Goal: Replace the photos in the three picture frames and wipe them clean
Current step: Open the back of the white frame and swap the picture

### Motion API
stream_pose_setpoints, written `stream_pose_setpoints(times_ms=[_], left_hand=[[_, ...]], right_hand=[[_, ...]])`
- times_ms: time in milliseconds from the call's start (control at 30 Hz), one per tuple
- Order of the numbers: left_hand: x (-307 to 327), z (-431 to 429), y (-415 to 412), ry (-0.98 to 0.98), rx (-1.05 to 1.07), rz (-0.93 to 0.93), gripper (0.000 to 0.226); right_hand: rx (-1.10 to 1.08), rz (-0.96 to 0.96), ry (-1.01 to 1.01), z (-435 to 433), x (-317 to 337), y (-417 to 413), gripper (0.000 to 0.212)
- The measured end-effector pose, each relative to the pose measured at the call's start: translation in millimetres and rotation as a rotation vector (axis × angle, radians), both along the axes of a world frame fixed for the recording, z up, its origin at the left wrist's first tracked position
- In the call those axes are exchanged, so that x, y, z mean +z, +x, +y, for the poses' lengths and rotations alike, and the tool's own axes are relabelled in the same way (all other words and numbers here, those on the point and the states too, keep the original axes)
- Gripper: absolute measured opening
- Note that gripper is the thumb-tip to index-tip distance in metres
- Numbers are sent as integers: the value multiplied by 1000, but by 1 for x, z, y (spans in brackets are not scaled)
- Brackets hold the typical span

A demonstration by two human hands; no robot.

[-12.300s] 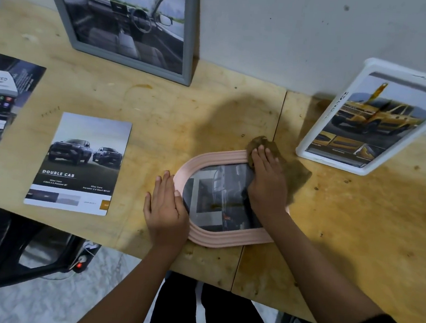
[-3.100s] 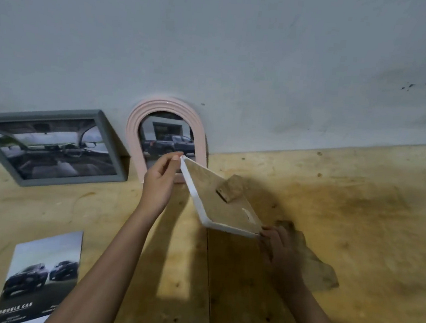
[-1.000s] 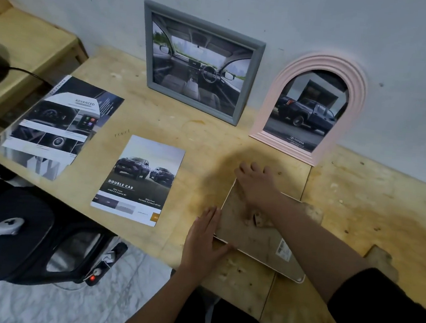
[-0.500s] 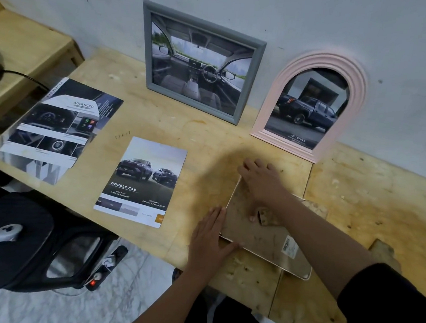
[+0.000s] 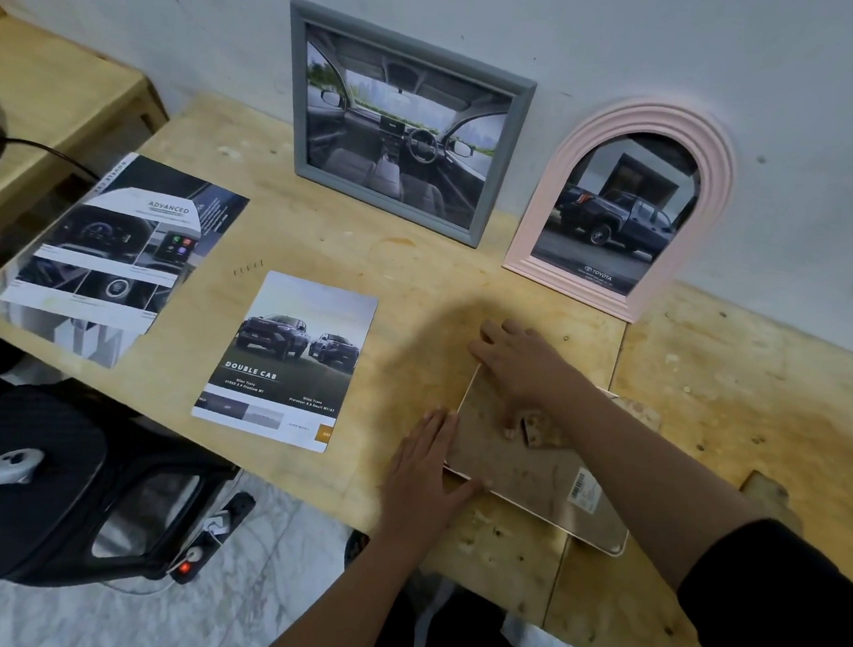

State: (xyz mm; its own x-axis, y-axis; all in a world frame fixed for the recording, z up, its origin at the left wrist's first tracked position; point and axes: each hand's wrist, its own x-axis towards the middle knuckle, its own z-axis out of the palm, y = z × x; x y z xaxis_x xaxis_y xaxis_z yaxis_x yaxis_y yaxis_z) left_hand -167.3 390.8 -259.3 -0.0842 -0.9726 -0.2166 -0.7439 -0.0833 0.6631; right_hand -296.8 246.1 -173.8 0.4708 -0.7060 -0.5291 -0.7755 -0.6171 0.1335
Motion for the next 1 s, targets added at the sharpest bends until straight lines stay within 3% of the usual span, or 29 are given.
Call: stream_pose_setpoints(times_ms=[100,333,600,833,1000], left_hand=[[1,2,-1,-15,5,13,92],[4,2,-2,-26,18,16,91],[3,1,-2,4,-4,-5,93],[4,0,-1,31,-10,-18,95],[6,1,-3,28,-39,-68,99]], right_hand=[[112,42,-60,0,5,2,65],[222,123,-57,7,7,10,69],[128,97,-66,15,8,13,70],[167,39,-108,18,12,8,48],[197,85,-17,12,16,-2,56]])
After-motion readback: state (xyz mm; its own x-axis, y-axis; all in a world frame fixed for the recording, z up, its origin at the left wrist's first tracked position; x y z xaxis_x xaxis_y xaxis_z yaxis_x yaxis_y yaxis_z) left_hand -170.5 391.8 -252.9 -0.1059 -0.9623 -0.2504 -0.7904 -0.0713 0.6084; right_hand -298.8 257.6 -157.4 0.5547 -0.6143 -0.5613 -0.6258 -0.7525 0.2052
